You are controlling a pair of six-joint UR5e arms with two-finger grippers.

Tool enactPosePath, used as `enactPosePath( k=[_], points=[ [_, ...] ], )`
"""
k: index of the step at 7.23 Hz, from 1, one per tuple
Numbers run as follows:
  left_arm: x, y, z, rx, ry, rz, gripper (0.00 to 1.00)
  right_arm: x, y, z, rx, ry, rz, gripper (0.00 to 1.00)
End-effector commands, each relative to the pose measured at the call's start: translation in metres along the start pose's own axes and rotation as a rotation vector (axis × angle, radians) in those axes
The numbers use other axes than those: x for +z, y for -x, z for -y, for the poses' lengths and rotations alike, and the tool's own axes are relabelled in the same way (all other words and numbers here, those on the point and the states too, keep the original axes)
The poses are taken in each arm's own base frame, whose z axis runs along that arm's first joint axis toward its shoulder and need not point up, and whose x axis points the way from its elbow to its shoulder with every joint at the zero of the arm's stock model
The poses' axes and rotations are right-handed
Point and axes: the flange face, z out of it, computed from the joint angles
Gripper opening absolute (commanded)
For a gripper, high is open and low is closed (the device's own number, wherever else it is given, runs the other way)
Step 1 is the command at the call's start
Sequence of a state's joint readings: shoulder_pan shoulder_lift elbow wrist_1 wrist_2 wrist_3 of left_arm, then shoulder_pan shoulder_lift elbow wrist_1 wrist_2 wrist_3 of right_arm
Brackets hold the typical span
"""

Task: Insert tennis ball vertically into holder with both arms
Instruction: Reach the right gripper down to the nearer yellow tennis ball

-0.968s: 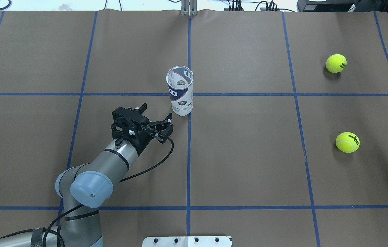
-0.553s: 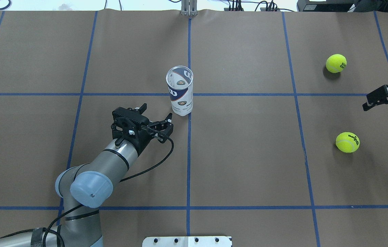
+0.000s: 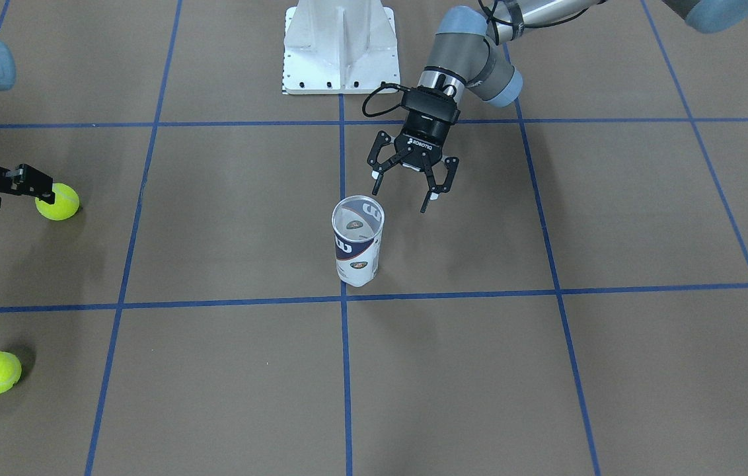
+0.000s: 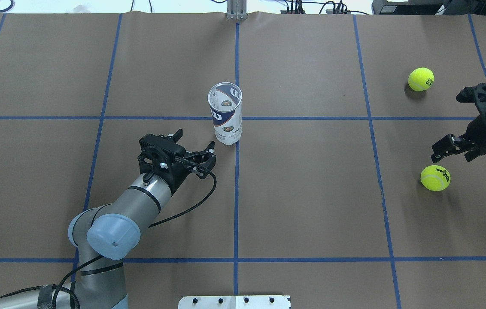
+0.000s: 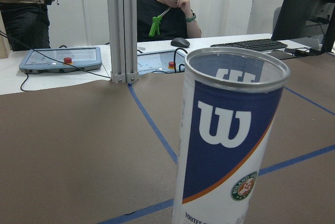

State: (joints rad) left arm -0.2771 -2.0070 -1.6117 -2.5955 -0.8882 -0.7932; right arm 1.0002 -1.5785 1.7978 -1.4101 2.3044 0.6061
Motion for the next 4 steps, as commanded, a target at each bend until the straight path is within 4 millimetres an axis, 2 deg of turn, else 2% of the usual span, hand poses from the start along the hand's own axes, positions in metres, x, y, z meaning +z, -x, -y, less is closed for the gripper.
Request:
enactPosePath(
  k=[1, 2, 4],
  points=[
    [0.0, 0.002, 0.0, 0.004, -0.001, 0.002, 0.91, 0.023, 0.005, -0.004, -0.022, 0.019, -0.047, 1.0],
    [0.0, 0.001, 0.0, 0.004, 0.001, 0.001, 0.91, 0.036, 0.002, -0.004, -0.019, 0.041, -0.06, 1.0],
    [0.0, 0.003, 0.0, 0.005, 0.0, 0.003, 0.91, 0.04, 0.008, -0.002, -0.025, 0.047, -0.059, 1.0]
  ],
)
